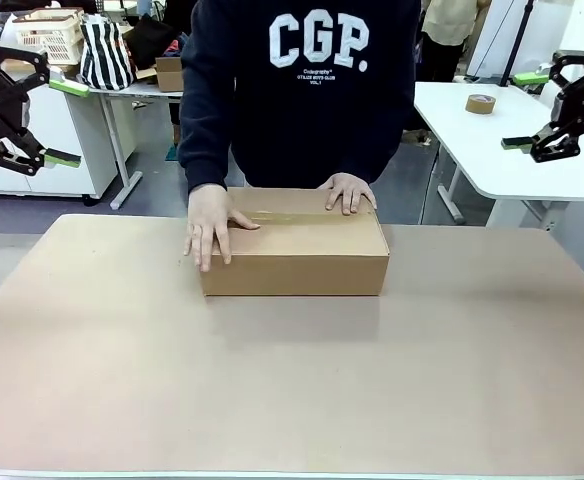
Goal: Pack the gift set into the box.
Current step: Press and hold the closed box until the human finishes sealing it.
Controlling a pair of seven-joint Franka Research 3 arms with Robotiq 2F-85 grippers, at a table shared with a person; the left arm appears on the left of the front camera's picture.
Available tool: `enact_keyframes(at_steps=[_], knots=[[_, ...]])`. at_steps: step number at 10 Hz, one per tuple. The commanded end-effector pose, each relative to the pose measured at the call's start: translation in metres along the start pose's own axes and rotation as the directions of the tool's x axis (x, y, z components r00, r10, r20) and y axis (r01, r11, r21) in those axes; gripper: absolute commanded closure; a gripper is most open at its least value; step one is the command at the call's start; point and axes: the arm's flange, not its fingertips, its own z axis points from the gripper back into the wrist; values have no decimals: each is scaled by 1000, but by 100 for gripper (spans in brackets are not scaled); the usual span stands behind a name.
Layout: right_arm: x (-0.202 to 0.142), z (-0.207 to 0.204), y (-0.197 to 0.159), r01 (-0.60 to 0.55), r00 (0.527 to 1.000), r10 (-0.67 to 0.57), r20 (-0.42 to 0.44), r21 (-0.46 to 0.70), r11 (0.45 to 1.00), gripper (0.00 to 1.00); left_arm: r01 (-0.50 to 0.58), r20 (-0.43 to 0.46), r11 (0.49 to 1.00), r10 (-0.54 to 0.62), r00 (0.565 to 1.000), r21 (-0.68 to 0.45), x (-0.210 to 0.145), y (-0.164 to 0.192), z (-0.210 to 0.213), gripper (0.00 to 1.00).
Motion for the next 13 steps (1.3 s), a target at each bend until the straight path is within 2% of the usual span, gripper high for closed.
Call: enact_keyframes(at_steps=[1, 13], knots=[[0, 0, 4, -6, 1000, 6, -8, 7, 1000, 0, -7, -9, 1000, 7, 1000, 0, -2, 0, 1, 0], [0, 0, 4, -6, 1000, 6, -8, 7, 1000, 0, -7, -9, 1000, 7, 1000, 0, -2, 0, 1, 0]])
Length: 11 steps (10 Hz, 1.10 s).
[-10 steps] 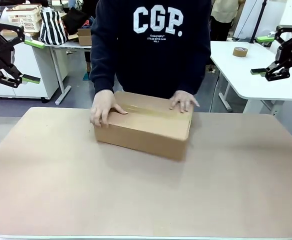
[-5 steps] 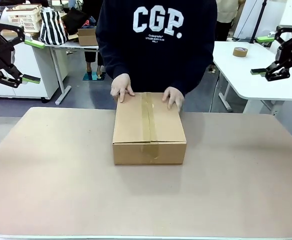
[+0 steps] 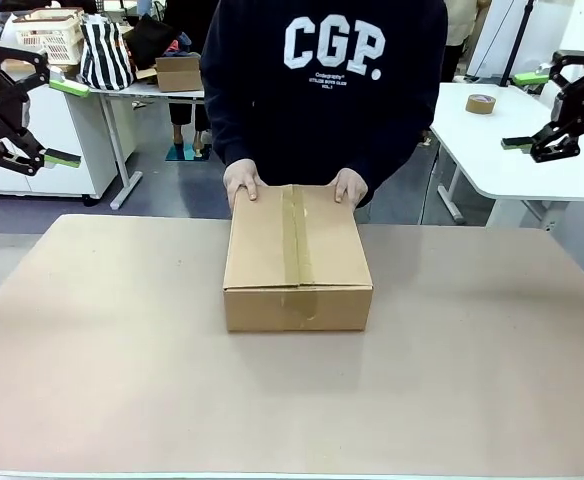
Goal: Pack the gift set into the box.
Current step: Press and hold the closed box until the human finishes sealing it.
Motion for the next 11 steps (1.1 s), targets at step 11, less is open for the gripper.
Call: enact_keyframes(at_steps=[11], knots=[[0, 0, 4, -6, 1000, 6, -8, 7, 1000, 0, -7, -9, 1000, 7, 1000, 0, -2, 0, 1, 0]])
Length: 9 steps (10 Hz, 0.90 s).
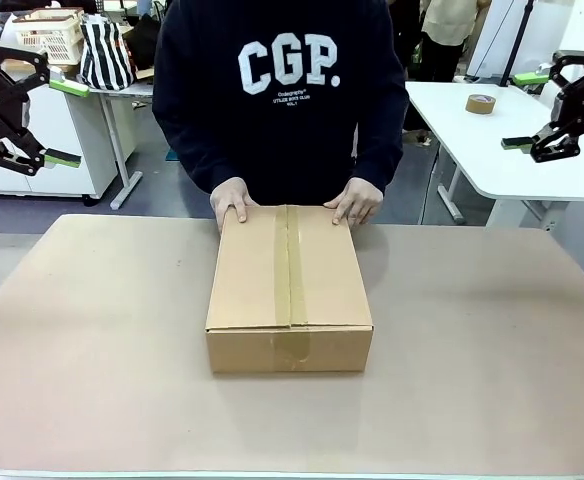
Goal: Pack the gift set into the box.
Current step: Press and hold the closed box until the human finishes sealing it.
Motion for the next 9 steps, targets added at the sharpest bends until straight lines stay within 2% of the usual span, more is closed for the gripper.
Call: enact_keyframes(at_steps=[1, 4, 5, 6, 7, 8, 9], knots=[[0, 0, 4, -6, 1000, 6, -8, 7, 1000, 0, -7, -9, 1000, 7, 1000, 0, -2, 0, 1, 0], [0, 0, 0, 0, 1000, 0, 0, 0, 1000, 0, 0, 0, 1000, 0, 1000, 0, 0, 0, 0, 0], [1, -14, 6, -125, 991, 125, -43, -16, 992, 0, 116, 46, 988, -121, 992, 102, 2, -5, -7, 0], [2, -33, 12, -241, 968, 236, -87, -52, 969, 0, 229, 38, 964, -236, 971, 134, 1, -12, -15, 0], [1, -57, 19, -386, 918, 373, -130, -88, 918, 0, 347, 25, 924, -355, 934, 157, 1, -20, -24, 0], [1, -84, 25, -524, 848, 500, -175, -137, 841, 0, 450, 17, 875, -460, 888, 178, 3, -26, -37, 0], [-3, -117, 33, -703, 709, 673, -213, -131, 699, 0, 559, 13, 811, -570, 822, 171, 6, -32, -55, 0]])
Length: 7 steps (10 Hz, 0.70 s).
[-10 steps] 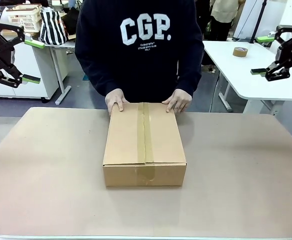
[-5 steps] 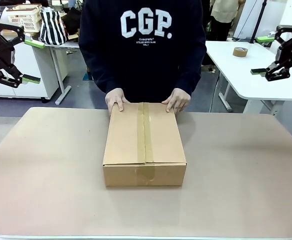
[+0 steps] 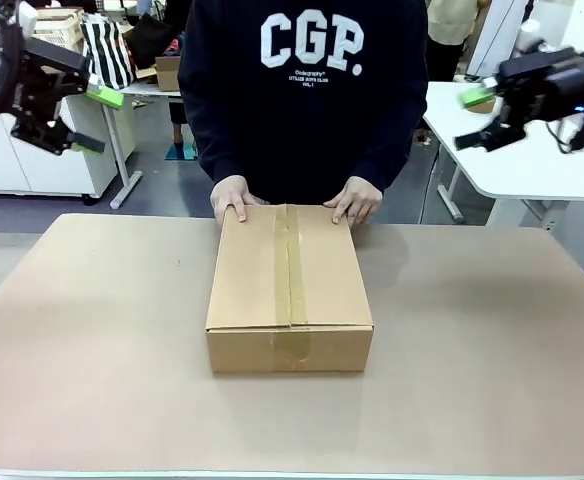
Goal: Pack the gift set into the box.
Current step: Press and hold the closed box until the human finishes sealing it.
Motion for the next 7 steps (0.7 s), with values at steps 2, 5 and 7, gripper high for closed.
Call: enact_keyframes(at_steps=[2, 5, 7], knots=[[-1, -65, 30, -535, 838, 544, -52, -278, 798, 0, 383, 116, 922, -375, 920, -54, 10, -11, -45, 0], [-32, -71, 97, -765, 602, 797, 43, -253, 592, 0, 832, 170, 531, -815, 553, -161, -14, -66, -60, 0], [-41, -50, 111, -781, 584, 802, 124, -183, 597, 0, 868, 128, 268, -929, 348, -417, -56, -99, -33, 0]])
